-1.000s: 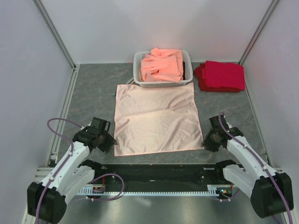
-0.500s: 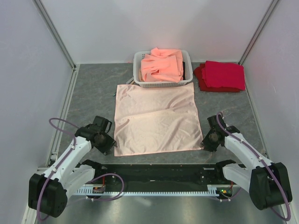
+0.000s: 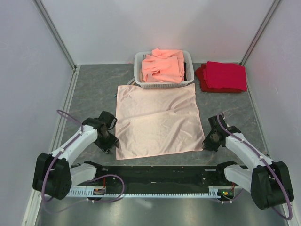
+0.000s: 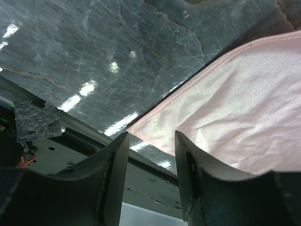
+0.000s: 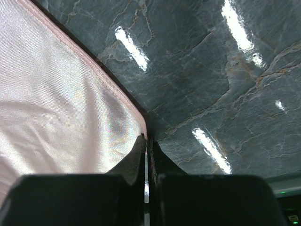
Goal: Fold the napkin into a case and place the utensils inside
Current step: Pick up the flattened napkin from the center of the board.
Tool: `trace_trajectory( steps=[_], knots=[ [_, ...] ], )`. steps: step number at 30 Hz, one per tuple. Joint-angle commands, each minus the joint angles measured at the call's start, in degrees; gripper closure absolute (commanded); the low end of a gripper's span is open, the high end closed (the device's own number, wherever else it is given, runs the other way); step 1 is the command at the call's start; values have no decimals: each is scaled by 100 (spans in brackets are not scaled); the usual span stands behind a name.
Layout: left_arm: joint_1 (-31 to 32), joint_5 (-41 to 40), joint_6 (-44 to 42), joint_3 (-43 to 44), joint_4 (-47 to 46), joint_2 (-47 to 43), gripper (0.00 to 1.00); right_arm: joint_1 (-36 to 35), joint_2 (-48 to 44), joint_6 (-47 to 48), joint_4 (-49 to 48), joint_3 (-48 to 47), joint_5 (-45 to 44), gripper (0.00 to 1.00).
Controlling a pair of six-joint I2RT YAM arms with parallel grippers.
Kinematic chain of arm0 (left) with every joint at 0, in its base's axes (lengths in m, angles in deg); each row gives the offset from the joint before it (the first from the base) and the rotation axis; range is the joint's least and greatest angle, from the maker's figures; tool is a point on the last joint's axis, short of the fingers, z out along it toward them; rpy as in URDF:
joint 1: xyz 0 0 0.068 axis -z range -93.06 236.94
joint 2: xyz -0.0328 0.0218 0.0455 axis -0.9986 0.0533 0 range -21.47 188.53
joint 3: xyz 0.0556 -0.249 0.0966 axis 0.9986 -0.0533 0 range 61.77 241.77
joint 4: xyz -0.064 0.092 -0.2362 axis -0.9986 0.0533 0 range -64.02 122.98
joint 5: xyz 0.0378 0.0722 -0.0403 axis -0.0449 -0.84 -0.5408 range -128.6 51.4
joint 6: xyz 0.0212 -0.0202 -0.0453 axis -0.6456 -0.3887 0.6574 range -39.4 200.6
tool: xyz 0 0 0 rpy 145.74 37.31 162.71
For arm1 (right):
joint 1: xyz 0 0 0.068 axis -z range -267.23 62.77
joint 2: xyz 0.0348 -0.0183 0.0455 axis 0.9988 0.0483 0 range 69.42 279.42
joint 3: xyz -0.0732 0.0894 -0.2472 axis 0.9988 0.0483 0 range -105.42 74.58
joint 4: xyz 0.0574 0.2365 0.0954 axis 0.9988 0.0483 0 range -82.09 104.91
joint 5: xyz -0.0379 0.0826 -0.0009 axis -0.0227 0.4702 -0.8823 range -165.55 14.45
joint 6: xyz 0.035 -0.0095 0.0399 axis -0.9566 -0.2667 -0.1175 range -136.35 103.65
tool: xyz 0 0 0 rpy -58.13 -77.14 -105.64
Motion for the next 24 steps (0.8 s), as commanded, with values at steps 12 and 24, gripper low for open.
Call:
trace_trajectory(
  steps=[12,24],
  knots=[
    [457,134,-203,889,-1359,2234,60,332,-7,179,-621,-383,70,100],
    [509,-630,-1004,2816,-973,3679,60,790,-334,479,-410,-330,-26,100]
  ],
)
